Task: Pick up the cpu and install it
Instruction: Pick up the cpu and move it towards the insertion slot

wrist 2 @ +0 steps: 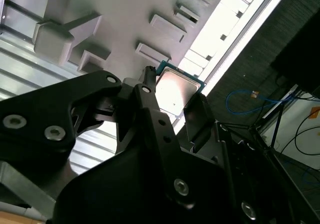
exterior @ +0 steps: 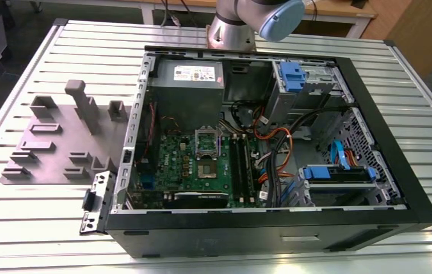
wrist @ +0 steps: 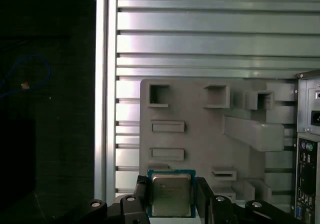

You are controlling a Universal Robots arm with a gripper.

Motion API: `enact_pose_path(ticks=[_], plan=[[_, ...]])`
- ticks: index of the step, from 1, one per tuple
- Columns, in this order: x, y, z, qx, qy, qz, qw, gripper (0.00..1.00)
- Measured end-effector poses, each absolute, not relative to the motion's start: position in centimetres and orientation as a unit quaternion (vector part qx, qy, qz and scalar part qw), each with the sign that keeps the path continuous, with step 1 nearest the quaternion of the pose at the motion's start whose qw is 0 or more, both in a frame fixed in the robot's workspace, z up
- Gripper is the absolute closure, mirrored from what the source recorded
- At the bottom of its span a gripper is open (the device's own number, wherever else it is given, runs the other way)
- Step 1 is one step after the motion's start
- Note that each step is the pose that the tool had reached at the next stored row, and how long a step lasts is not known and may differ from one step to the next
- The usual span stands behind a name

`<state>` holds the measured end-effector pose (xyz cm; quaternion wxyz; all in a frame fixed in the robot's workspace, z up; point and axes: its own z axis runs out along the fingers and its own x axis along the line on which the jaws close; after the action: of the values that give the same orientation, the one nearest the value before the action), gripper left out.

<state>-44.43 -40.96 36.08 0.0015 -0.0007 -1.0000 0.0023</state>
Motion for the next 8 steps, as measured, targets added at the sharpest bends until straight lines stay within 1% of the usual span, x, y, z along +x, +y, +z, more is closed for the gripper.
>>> enact_pose_path(ticks=[8], plan=[[-44.43,-40.96,36.48,-0.001,-1.0,0.002,0.002,0.53]])
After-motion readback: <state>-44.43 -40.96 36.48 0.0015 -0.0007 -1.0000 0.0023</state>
